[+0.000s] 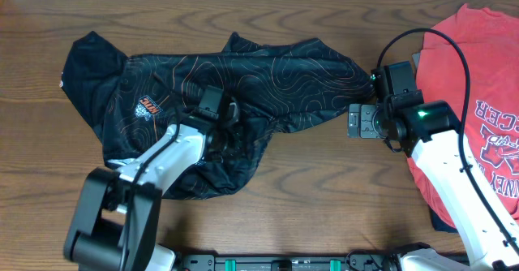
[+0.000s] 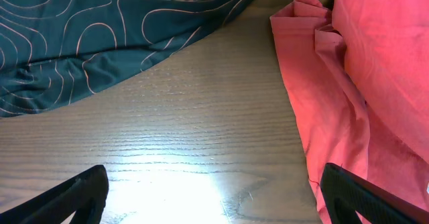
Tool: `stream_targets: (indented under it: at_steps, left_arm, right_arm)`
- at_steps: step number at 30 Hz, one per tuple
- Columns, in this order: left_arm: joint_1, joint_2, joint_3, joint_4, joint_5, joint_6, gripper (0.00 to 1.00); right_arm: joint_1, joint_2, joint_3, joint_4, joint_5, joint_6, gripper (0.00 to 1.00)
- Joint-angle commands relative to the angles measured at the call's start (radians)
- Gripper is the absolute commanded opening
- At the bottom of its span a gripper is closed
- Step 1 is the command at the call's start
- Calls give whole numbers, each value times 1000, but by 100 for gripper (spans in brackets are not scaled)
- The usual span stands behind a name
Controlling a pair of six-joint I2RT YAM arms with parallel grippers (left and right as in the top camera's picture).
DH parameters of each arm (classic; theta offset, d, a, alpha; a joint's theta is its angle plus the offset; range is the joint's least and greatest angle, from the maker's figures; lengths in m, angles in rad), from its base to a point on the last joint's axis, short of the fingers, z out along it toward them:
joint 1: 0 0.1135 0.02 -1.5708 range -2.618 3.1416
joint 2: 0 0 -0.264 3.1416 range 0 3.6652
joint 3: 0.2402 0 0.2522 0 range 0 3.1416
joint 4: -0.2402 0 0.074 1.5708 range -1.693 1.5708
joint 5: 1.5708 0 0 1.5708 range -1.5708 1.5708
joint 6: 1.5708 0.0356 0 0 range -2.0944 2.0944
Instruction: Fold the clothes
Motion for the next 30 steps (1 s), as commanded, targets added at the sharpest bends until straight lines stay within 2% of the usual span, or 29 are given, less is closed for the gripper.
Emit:
stream_targets:
  at_steps: [1, 3, 8, 12, 13, 14, 15, 16, 21, 24, 28, 30]
  left_arm:
    - [-13, -92, -2, -43, 426, -10, 6]
    - [-39, -137, -3, -111, 524, -46, 6]
    - [-151, -205, -3, -297, 516, -106, 6]
    - [-250, -207, -3, -322, 516, -136, 7]
    - [-276, -207, -3, -316, 512, -136, 13]
    - [-295, -207, -3, -310, 503, -136, 29]
    - [-315, -207, -3, -311, 481, -136, 49]
    - [-327, -207, -3, -311, 460, -136, 55]
    - [-344, -207, -3, -349, 339, -137, 57]
    - [-344, -207, -3, -392, 195, -146, 58]
    - [-337, -207, -3, -434, -94, -278, 68]
    - [-312, -207, -3, -430, -180, -328, 71]
  right_arm:
    - [-9, -6, 5, -2, 0, 13, 99]
    - [-9, -6, 5, 1, 0, 13, 99]
    - [-9, -6, 5, 11, 0, 13, 99]
    - [-9, -6, 5, 14, 0, 13, 99]
    - [-9, -6, 5, 14, 0, 13, 99]
    - [-9, -6, 5, 13, 0, 13, 99]
    - [-9, -6, 5, 13, 0, 13, 99]
    - [-9, -6, 5, 13, 0, 13, 99]
    - [-10, -6, 5, 12, 0, 13, 99]
    - [-10, -6, 5, 8, 0, 13, 99]
    - [-9, -6, 5, 5, 0, 13, 99]
    - [-10, -6, 5, 5, 0, 13, 99]
